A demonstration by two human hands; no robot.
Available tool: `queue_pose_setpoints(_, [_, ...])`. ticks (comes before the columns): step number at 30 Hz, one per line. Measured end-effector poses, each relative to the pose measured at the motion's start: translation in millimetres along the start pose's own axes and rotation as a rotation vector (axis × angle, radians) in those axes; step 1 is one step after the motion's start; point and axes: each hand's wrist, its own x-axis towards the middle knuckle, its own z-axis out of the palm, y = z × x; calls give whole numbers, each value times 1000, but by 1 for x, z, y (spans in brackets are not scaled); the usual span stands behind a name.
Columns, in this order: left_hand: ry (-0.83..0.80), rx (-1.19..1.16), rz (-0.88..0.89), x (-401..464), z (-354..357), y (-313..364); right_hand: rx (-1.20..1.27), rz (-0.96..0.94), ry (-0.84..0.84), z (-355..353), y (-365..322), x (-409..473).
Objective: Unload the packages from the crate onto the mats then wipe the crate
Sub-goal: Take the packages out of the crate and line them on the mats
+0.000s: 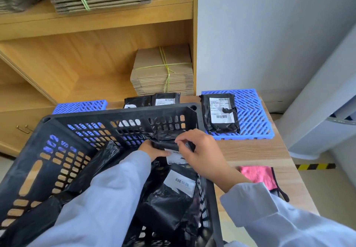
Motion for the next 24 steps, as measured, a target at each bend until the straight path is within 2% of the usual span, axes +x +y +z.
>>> queue_pose_setpoints(7, [74, -60, 79, -25, -13, 10, 38, 32, -8, -2, -1, -1])
queue_pose_setpoints(12, [114, -181, 216, -50, -46, 2, 84, 60, 4, -4, 0, -3])
queue_pose_setpoints(21, [173, -723, 285, -102, -103, 11, 302, 141, 117, -6, -5, -5])
queue_pose_setpoints(24, [175, -846, 293, -112, -105, 20, 415, 190, 3, -13, -9, -3])
